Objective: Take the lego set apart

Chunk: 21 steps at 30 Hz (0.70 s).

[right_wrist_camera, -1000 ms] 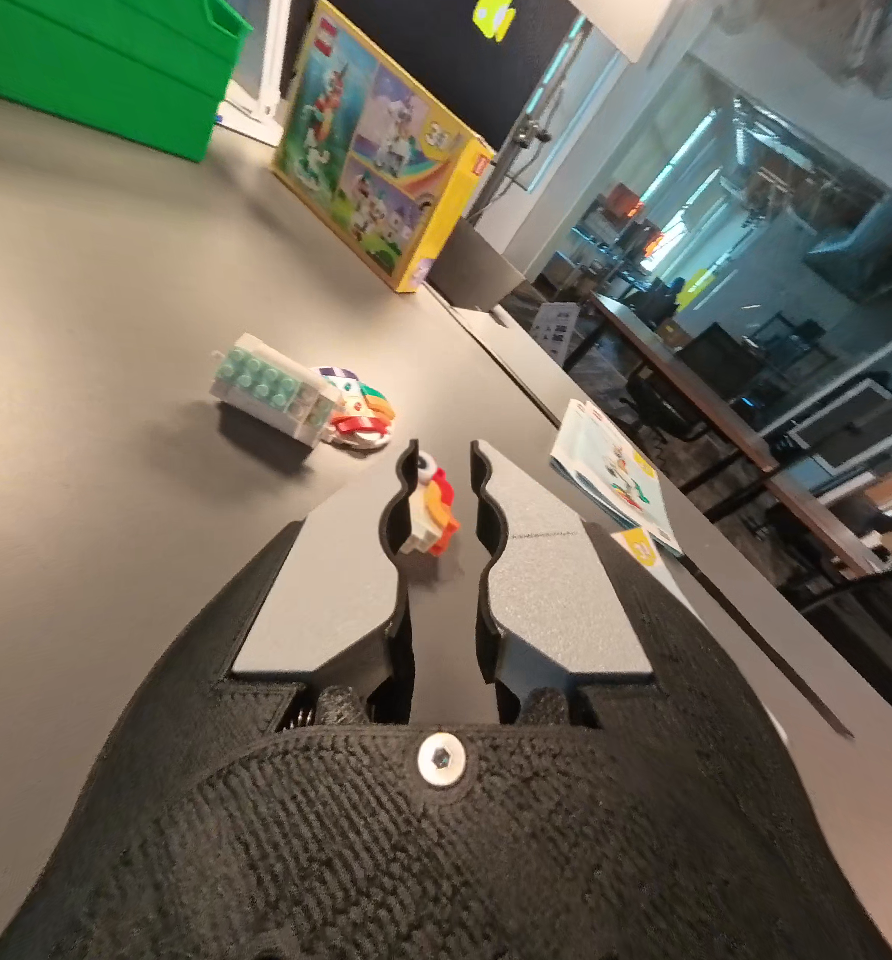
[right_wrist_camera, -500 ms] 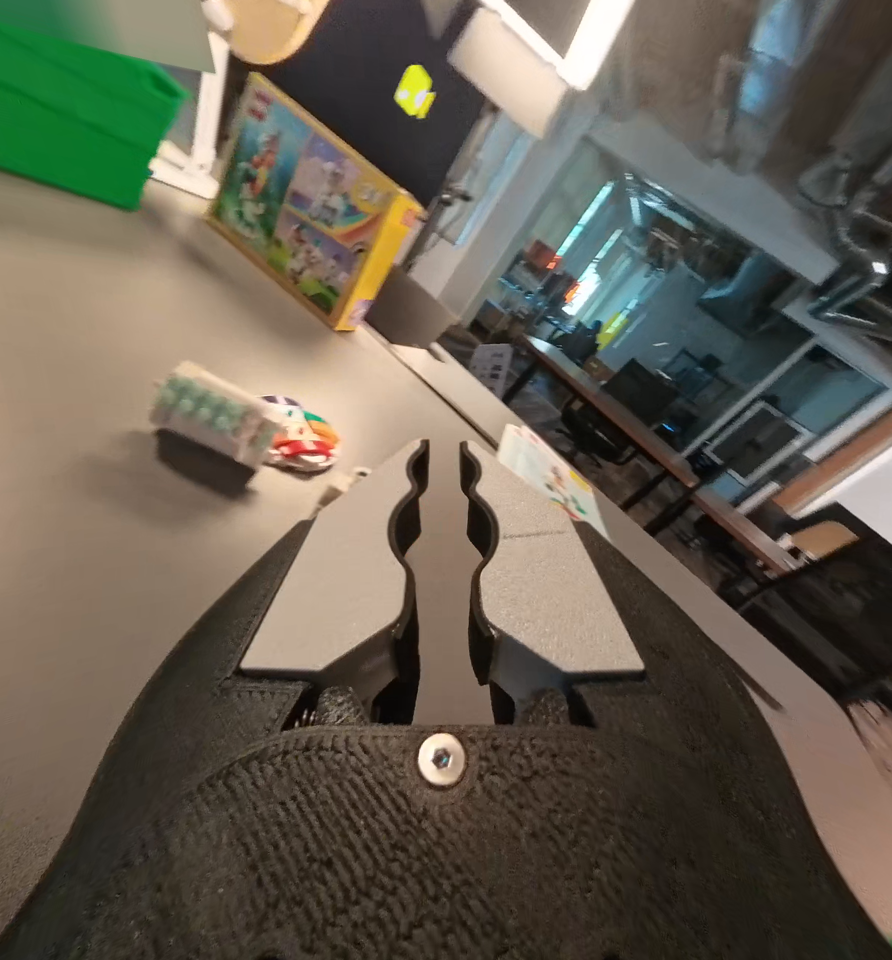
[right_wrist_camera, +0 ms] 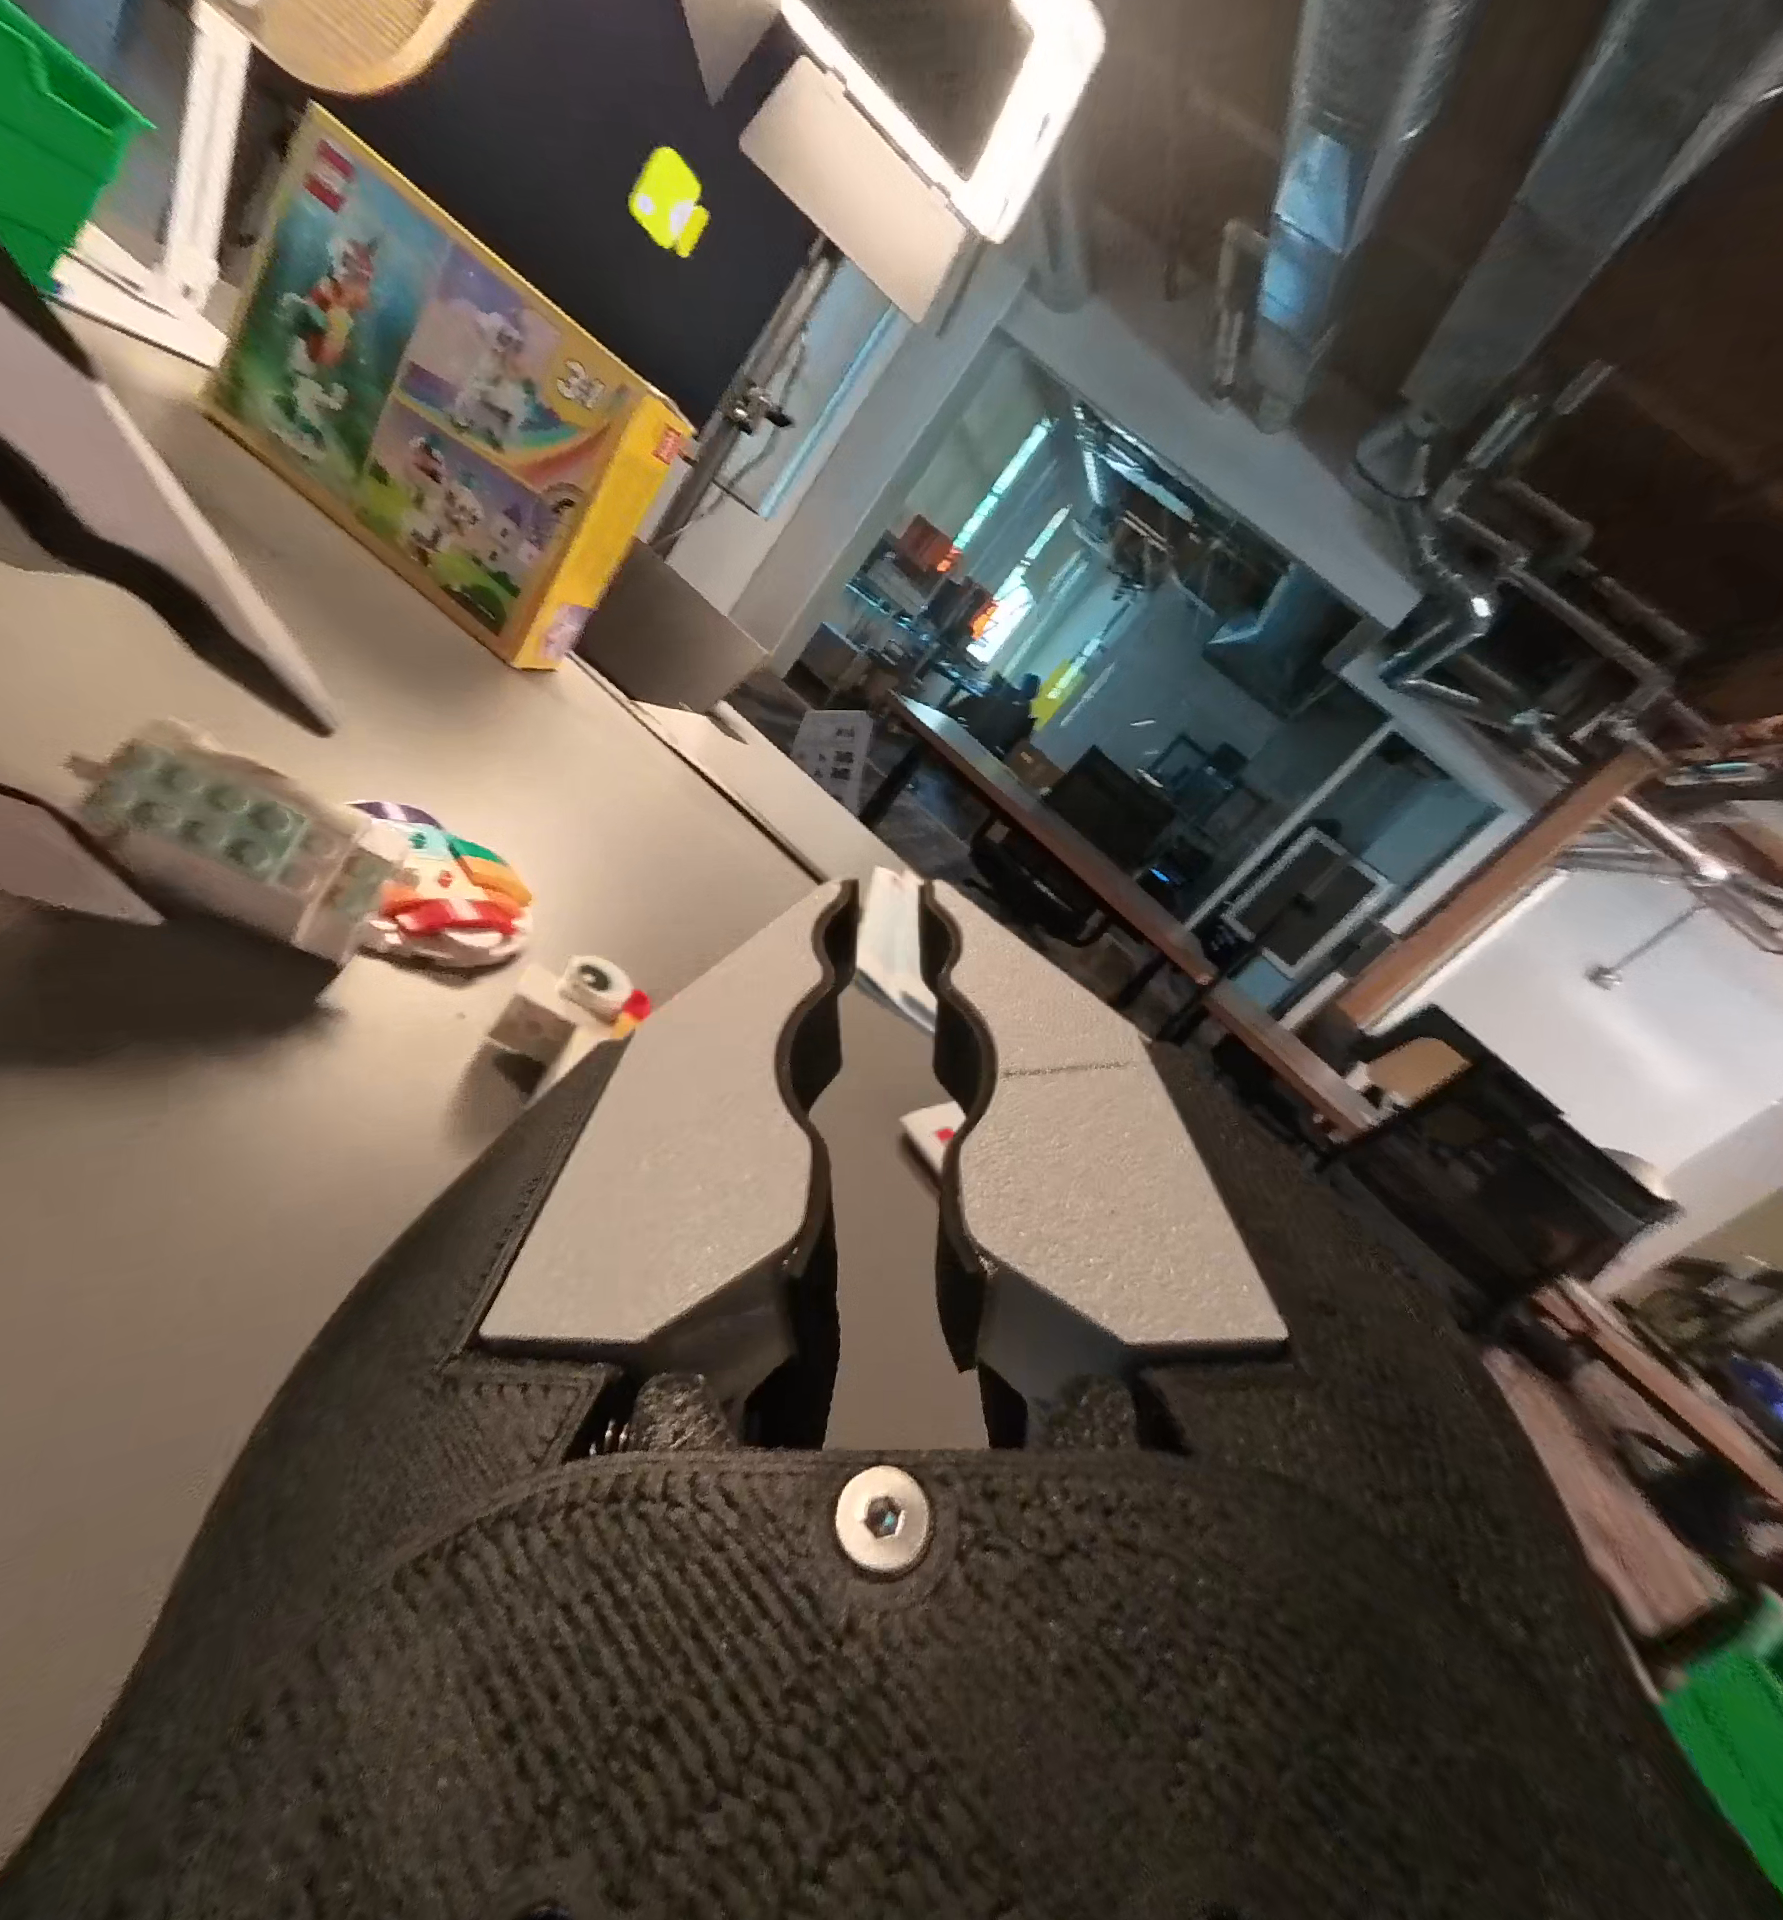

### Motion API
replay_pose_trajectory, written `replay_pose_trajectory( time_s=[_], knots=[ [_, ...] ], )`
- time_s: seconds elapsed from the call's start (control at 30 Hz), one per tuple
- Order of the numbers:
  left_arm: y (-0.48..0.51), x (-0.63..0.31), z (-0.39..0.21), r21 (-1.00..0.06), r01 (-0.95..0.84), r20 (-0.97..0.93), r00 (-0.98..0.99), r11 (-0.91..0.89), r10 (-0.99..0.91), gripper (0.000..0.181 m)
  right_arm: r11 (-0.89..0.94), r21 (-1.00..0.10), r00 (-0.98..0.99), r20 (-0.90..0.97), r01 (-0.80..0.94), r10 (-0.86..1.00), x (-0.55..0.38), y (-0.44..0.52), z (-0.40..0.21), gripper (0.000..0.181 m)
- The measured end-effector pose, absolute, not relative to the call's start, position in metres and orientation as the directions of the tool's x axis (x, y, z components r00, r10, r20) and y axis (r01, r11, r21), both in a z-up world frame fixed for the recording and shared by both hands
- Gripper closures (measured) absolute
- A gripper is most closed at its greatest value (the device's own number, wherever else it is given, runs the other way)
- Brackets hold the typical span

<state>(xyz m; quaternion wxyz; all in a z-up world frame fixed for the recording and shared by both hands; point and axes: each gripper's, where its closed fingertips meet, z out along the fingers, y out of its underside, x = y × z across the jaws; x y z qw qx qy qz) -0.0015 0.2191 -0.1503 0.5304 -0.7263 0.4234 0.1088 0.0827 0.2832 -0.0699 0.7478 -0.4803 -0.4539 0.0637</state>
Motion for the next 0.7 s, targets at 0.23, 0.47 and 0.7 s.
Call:
replay_pose_trajectory(
  time_s=[0.23,0.47,0.7],
  knots=[
    [0.219,-0.005,-0.157,-0.718,-0.673,-0.498,0.676,-0.179,-0.544,0.148,0.505,-0.776,0.688,0.600,0.377,0.409,0.071,0.303,-0.059,0.172],
    [0.212,-0.021,-0.141,-0.824,-0.536,-0.375,0.758,-0.183,-0.534,0.148,0.618,-0.752,0.462,0.642,0.228,0.612,0.022,0.251,-0.058,0.164],
    [0.206,-0.024,-0.091,-0.986,0.015,0.117,0.777,-0.168,-0.618,0.148,0.623,-0.744,0.161,0.664,0.242,0.731,-0.024,0.194,-0.084,0.105]
  ],
)
